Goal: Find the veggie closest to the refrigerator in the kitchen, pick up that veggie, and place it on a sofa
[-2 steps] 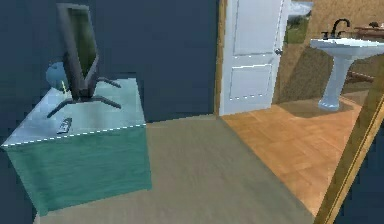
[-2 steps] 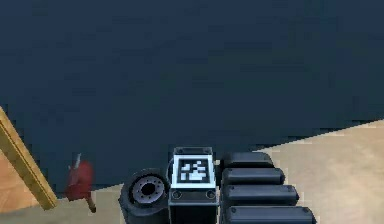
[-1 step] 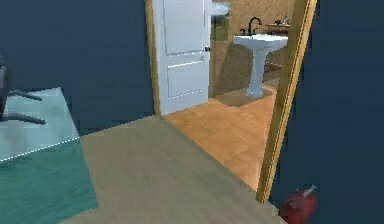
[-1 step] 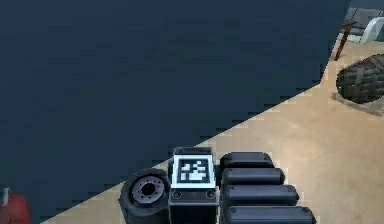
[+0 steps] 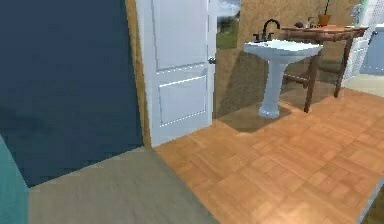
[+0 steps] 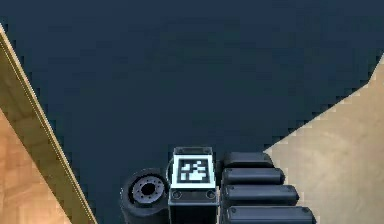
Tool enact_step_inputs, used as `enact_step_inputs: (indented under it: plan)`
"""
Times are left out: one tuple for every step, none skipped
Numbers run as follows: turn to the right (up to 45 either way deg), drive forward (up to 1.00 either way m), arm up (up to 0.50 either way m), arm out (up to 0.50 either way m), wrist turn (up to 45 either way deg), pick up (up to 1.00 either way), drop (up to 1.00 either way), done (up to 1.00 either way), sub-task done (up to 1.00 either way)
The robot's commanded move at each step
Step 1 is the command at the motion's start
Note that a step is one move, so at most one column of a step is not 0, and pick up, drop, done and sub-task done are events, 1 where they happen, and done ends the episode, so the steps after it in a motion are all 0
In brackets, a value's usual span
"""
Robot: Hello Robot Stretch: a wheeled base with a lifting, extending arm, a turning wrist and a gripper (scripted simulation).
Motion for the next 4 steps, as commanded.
enact_step_inputs:
  plan:
    - [9.0,0.00,0.00,0.00,0.0,0.00,0.00,0.00,0.00]
    - [0.0,0.75,0.00,0.00,0.0,0.00,0.00,0.00,0.00]
    - [39.0,0.00,0.00,0.00,0.0,0.00,0.00,0.00,0.00]
    - [0.0,1.00,0.00,0.00,0.0,0.00,0.00,0.00,0.00]
